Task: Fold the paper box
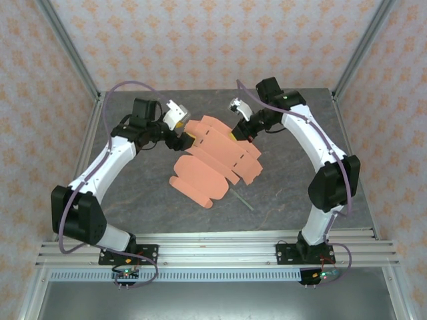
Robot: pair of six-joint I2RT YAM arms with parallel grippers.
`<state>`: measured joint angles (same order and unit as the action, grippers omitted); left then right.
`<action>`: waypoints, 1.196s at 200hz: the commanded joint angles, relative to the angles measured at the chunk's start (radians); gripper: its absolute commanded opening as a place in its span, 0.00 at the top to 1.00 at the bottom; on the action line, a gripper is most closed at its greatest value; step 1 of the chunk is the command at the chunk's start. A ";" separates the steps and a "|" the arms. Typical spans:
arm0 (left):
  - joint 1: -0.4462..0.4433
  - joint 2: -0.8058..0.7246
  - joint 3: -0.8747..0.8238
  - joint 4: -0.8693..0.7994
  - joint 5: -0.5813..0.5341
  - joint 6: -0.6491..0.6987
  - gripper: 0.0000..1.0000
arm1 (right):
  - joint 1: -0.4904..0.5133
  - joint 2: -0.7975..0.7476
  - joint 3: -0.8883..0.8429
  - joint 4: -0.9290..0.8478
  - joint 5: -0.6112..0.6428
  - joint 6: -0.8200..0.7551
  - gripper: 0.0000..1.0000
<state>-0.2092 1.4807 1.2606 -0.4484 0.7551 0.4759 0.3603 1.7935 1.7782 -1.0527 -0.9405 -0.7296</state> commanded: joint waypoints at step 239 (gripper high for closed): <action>0.059 0.245 0.377 -0.492 0.412 0.139 1.00 | 0.172 -0.377 -0.402 0.531 0.614 0.007 1.00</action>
<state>-0.1719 1.7073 1.5780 -0.9131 1.1397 0.6914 0.4950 1.4715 1.4368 -0.6716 -0.5579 -0.6971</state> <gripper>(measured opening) 0.062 0.038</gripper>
